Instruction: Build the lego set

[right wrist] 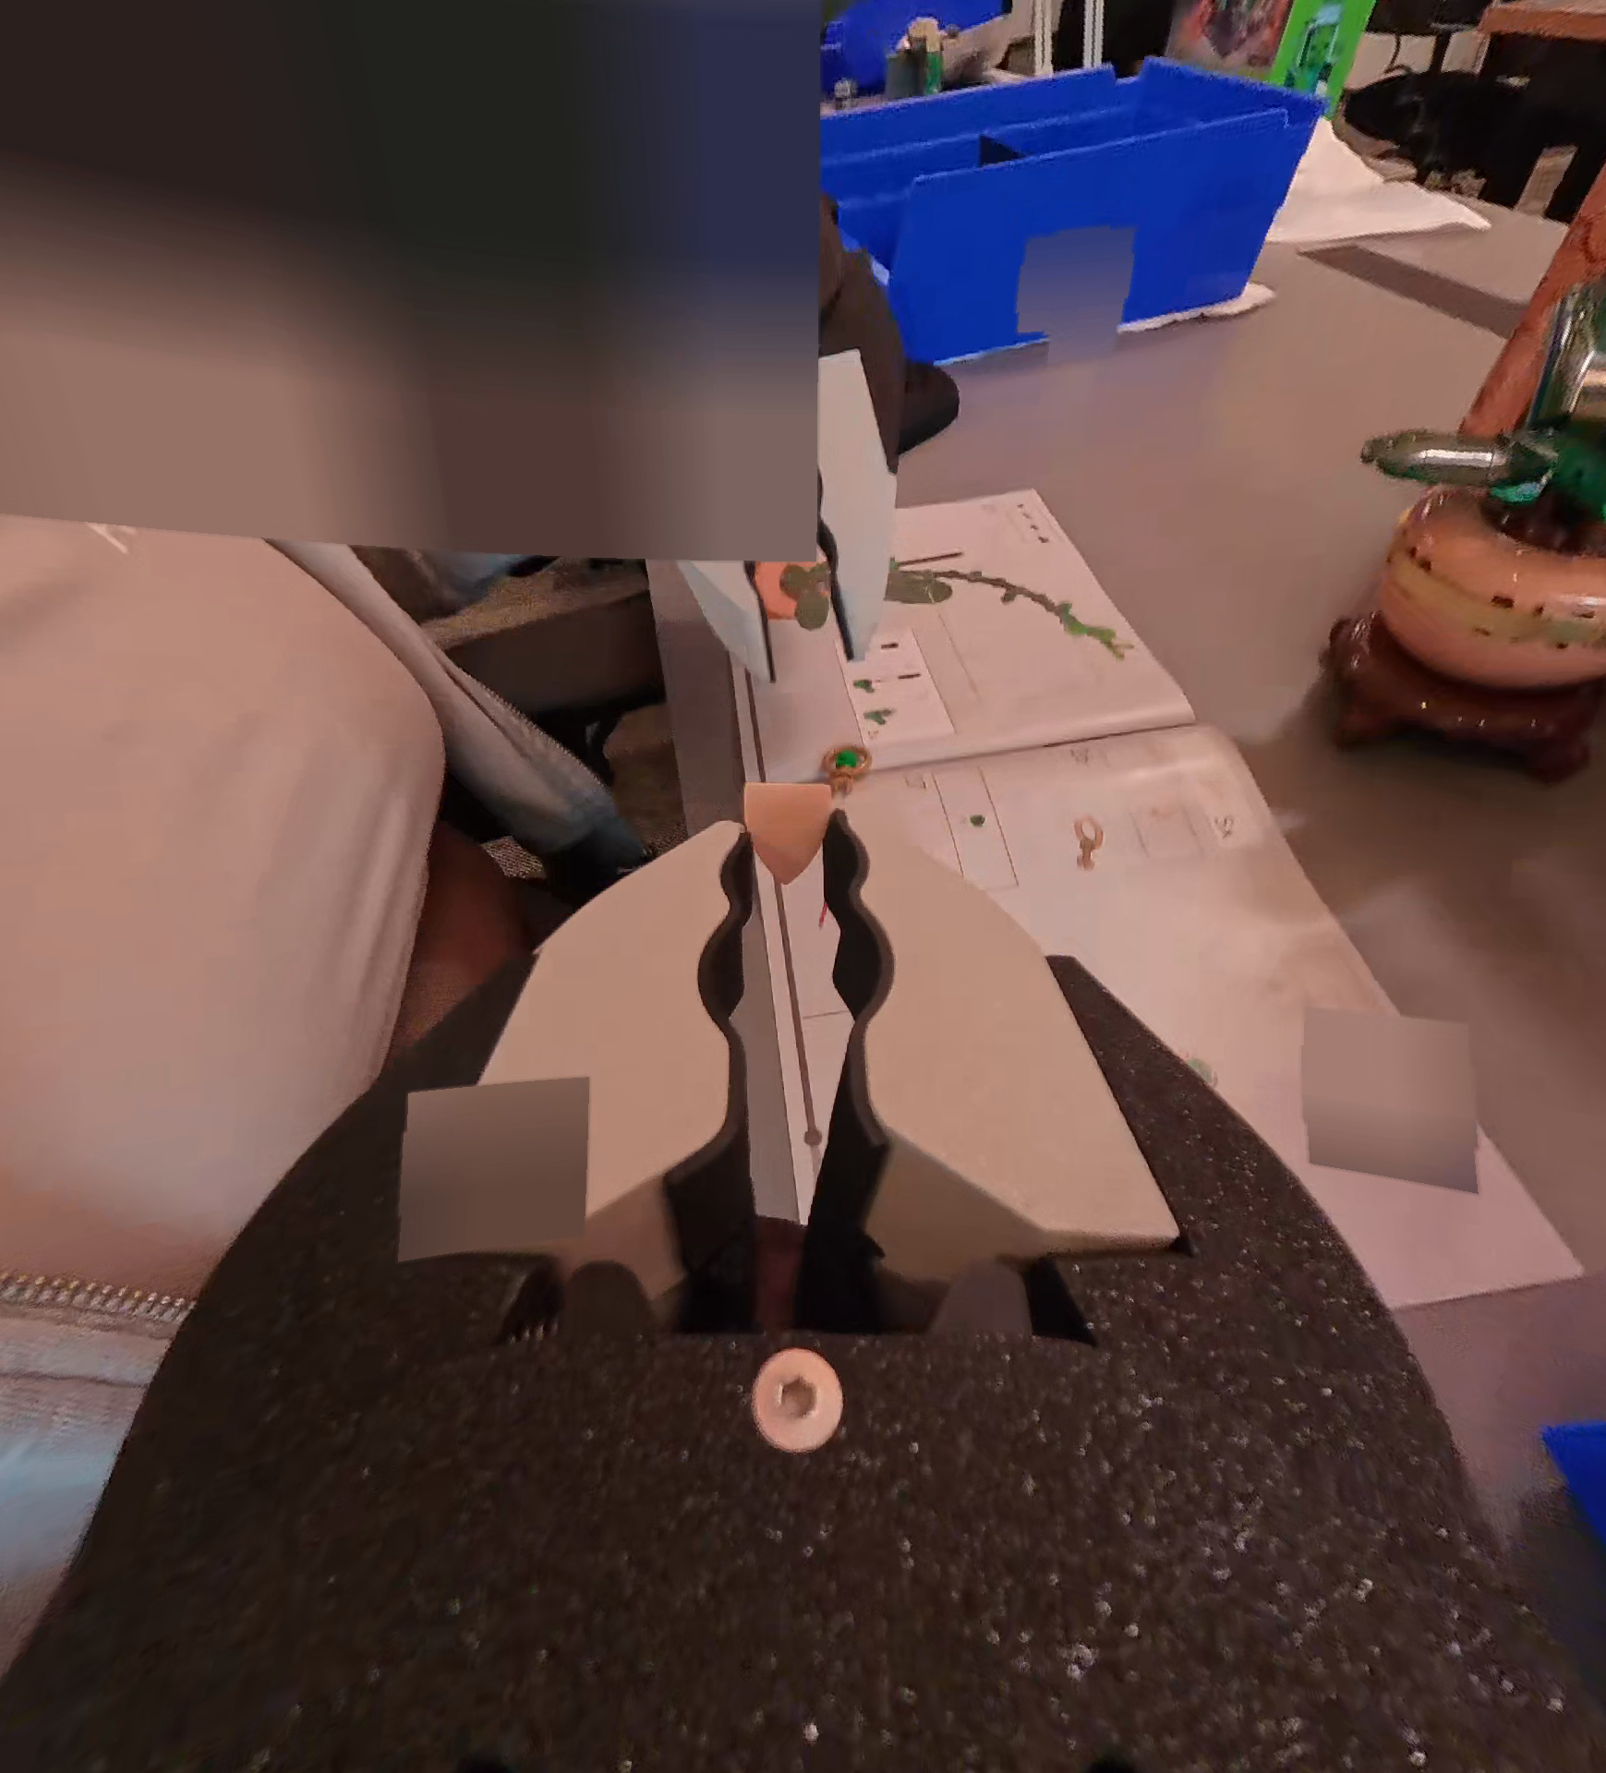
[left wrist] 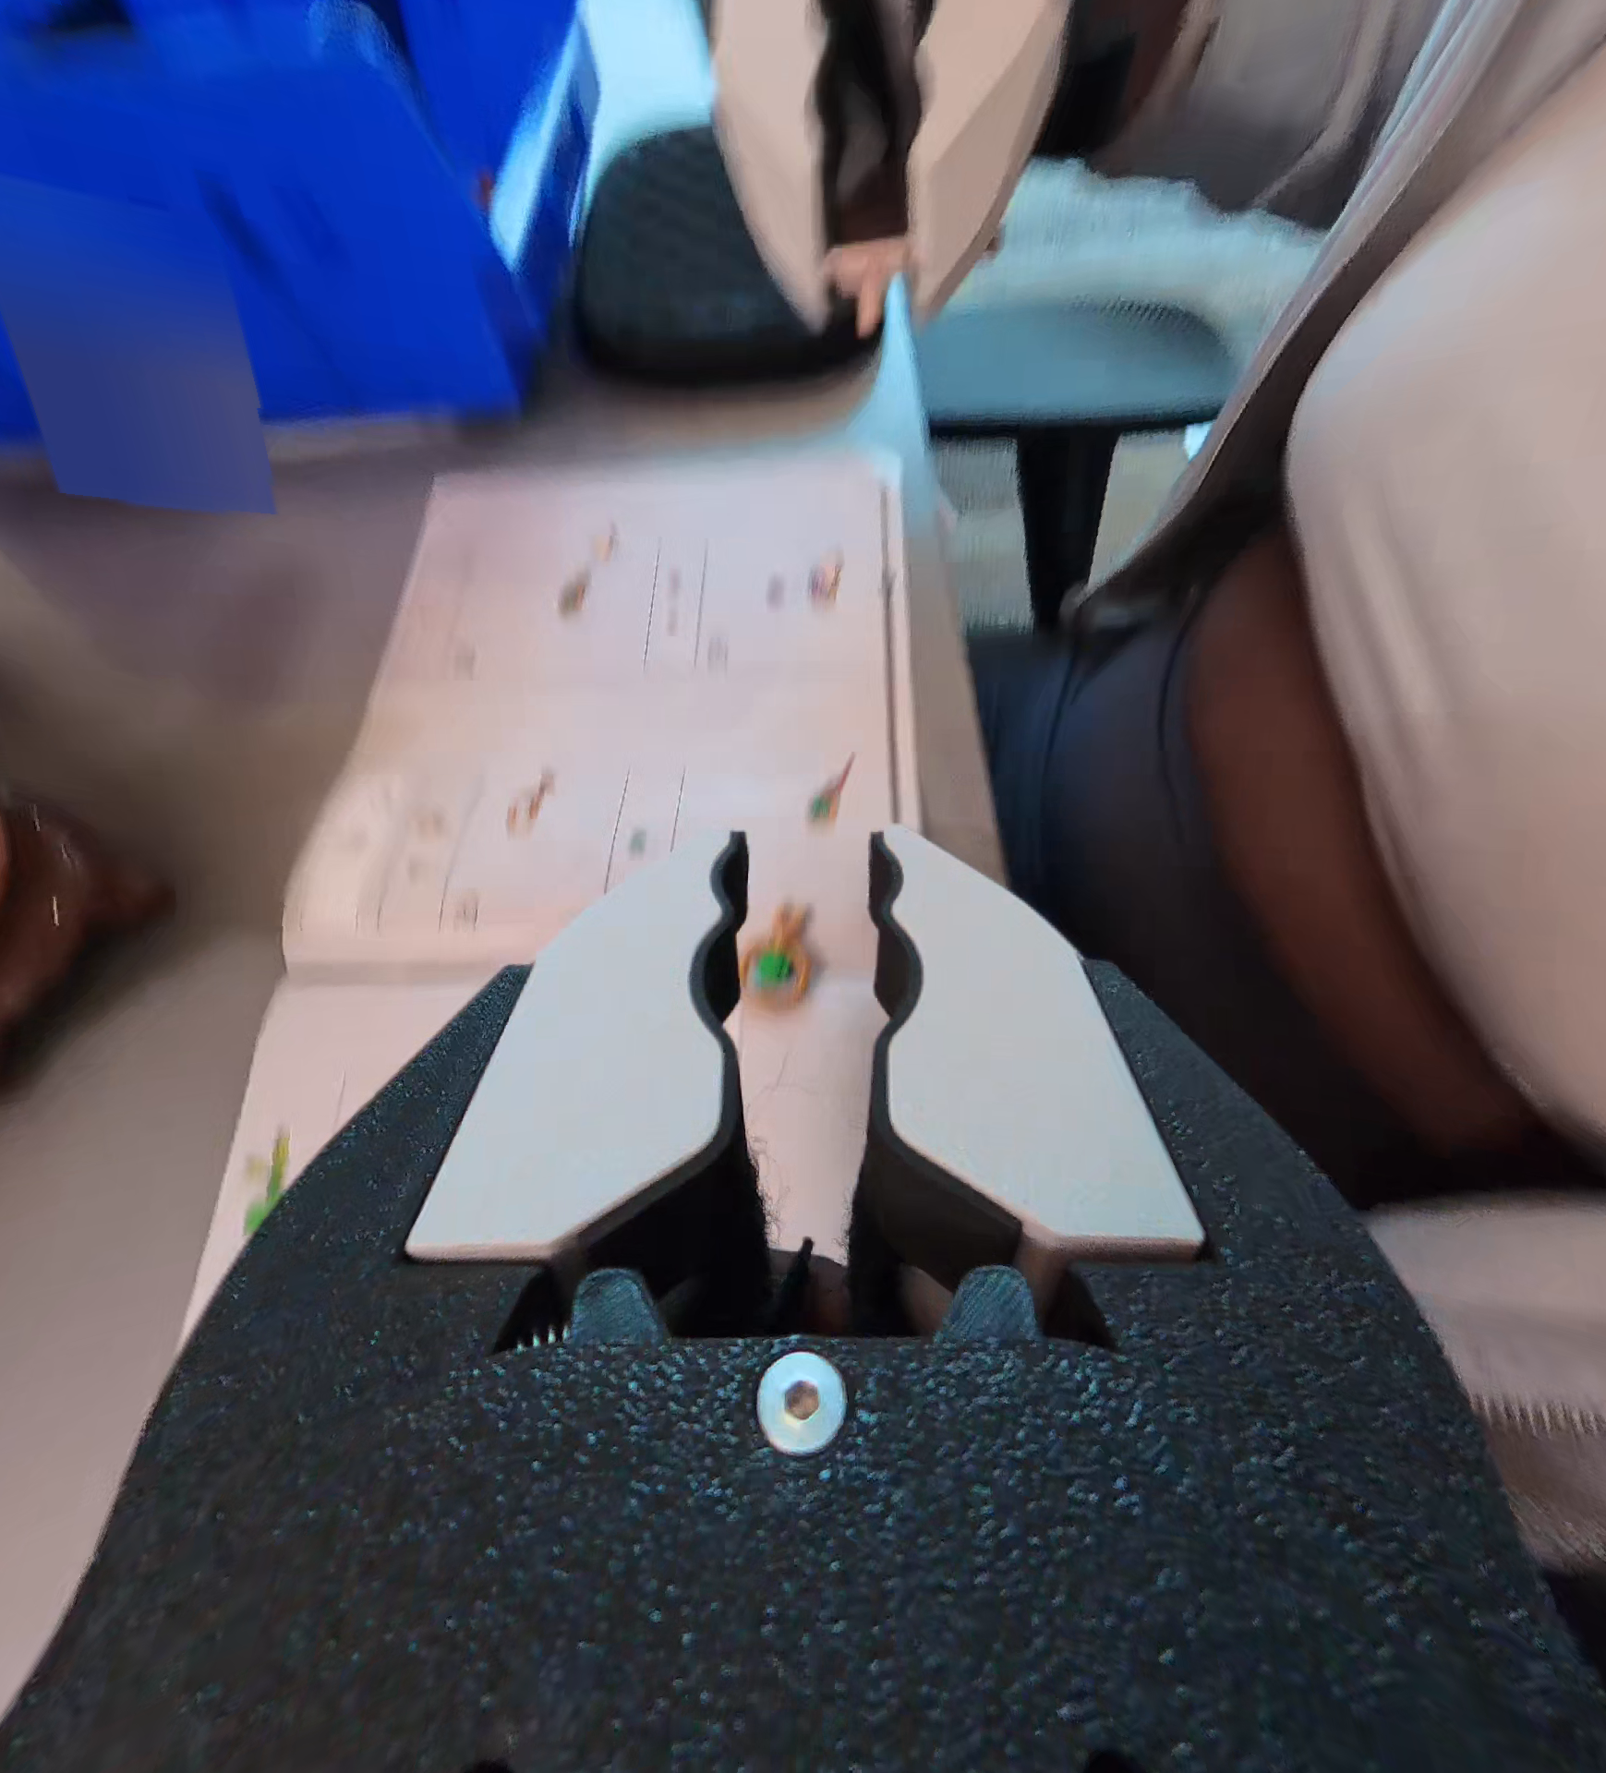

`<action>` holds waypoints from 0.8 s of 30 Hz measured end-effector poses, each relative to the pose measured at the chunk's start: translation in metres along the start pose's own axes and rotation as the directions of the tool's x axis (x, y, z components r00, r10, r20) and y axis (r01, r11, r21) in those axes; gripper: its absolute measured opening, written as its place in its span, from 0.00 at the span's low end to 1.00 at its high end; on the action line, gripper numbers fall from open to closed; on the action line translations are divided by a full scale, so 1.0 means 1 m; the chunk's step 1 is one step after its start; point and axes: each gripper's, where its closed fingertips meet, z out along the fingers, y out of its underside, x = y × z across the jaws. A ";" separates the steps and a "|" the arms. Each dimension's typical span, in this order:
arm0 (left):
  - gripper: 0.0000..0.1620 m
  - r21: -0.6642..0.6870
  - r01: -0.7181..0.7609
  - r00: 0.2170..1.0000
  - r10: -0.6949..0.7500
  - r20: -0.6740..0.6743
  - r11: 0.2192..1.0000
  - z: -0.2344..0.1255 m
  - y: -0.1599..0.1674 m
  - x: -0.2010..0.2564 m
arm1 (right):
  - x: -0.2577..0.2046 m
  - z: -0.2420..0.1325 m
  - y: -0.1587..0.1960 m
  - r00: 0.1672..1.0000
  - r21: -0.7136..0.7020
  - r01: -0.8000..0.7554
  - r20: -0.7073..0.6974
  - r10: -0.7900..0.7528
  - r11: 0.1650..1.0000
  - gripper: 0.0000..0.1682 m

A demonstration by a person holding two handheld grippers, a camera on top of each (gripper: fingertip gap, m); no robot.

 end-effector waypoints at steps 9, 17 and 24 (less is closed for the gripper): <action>0.16 -0.232 0.000 0.999 0.008 0.033 0.973 0.020 0.054 -0.011 | 0.008 0.014 0.016 1.000 -0.049 -0.009 0.002 0.009 0.999 0.08; 0.11 -0.138 0.023 1.000 -0.021 0.016 0.990 0.029 0.048 -0.005 | 0.005 0.041 0.033 1.000 -0.139 -0.011 0.018 0.014 0.990 0.08; 0.11 -0.081 0.103 0.993 -0.107 -0.044 0.991 0.030 0.020 -0.001 | 0.010 0.046 0.036 0.996 -0.117 -0.087 0.015 0.090 0.989 0.08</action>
